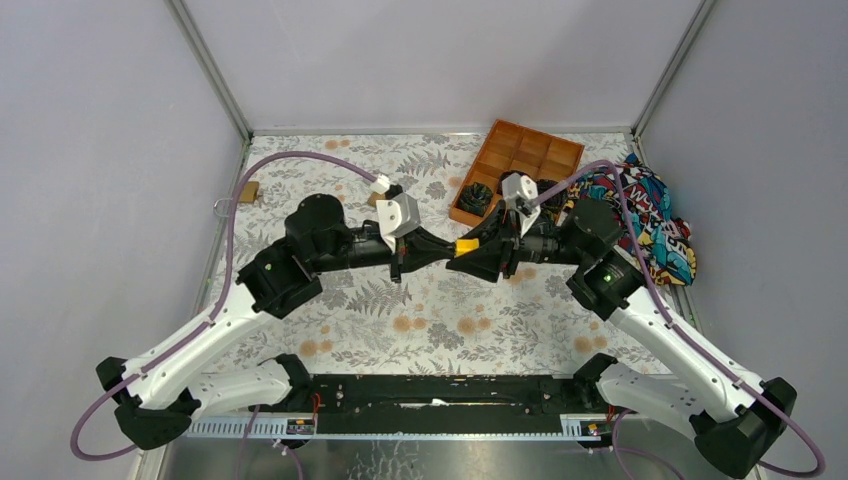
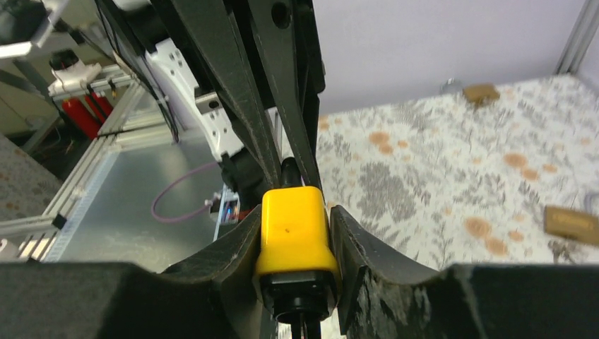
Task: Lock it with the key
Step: Lock the lock.
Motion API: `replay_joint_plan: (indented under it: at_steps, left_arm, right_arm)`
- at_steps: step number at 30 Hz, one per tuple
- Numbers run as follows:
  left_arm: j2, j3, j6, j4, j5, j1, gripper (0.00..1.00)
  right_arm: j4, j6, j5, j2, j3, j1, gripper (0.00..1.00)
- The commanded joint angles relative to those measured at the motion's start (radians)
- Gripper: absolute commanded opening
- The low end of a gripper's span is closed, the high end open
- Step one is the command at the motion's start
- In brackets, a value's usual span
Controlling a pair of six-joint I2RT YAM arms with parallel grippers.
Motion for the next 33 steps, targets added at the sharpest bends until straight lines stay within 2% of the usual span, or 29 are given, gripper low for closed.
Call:
replay_joint_plan:
  at_steps: [1, 6, 8, 9, 13, 15, 17, 20, 21, 29, 33]
  left_arm:
    - [0.003, -0.024, 0.079, -0.053, 0.020, 0.008, 0.00]
    - [-0.027, -0.054, 0.109, -0.106, -0.002, 0.009, 0.00]
    - [-0.037, -0.071, 0.117, -0.126, -0.014, 0.010, 0.00]
    - [-0.042, -0.075, 0.124, -0.138, -0.025, 0.010, 0.00]
    - [-0.089, -0.109, 0.155, -0.156, -0.055, 0.020, 0.00]
    - [-0.103, -0.113, 0.145, -0.165, -0.053, 0.024, 0.00]
    - [-0.112, -0.120, 0.136, -0.167, -0.046, 0.027, 0.00]
    - [-0.121, -0.132, 0.135, -0.162, -0.042, 0.029, 0.00]
    - [-0.121, -0.130, 0.135, -0.162, -0.039, 0.030, 0.00]
    - [-0.115, -0.118, 0.135, -0.163, -0.013, 0.031, 0.00]
    - [-0.111, -0.116, 0.134, -0.162, -0.002, 0.032, 0.00]
  right_arm:
    - [-0.252, -0.119, 0.016, -0.005, 0.076, 0.035, 0.33]
    - [-0.410, -0.186, 0.063, -0.023, 0.117, 0.035, 0.77]
    - [-0.473, -0.216, 0.100, -0.031, 0.140, 0.035, 0.98]
    - [-0.503, -0.243, 0.113, -0.038, 0.151, 0.035, 0.99]
    - [-0.702, -0.377, 0.158, -0.069, 0.225, 0.035, 1.00]
    - [-0.748, -0.418, 0.205, -0.079, 0.222, 0.036, 0.99]
    - [-0.772, -0.457, 0.215, -0.070, 0.195, 0.035, 0.93]
    - [-0.744, -0.464, 0.163, -0.035, 0.165, 0.036, 0.75]
    - [-0.723, -0.464, 0.146, -0.022, 0.159, 0.037, 0.73]
    - [-0.647, -0.510, 0.095, 0.030, 0.155, 0.036, 0.71]
    - [-0.612, -0.493, 0.079, 0.048, 0.148, 0.038, 0.58]
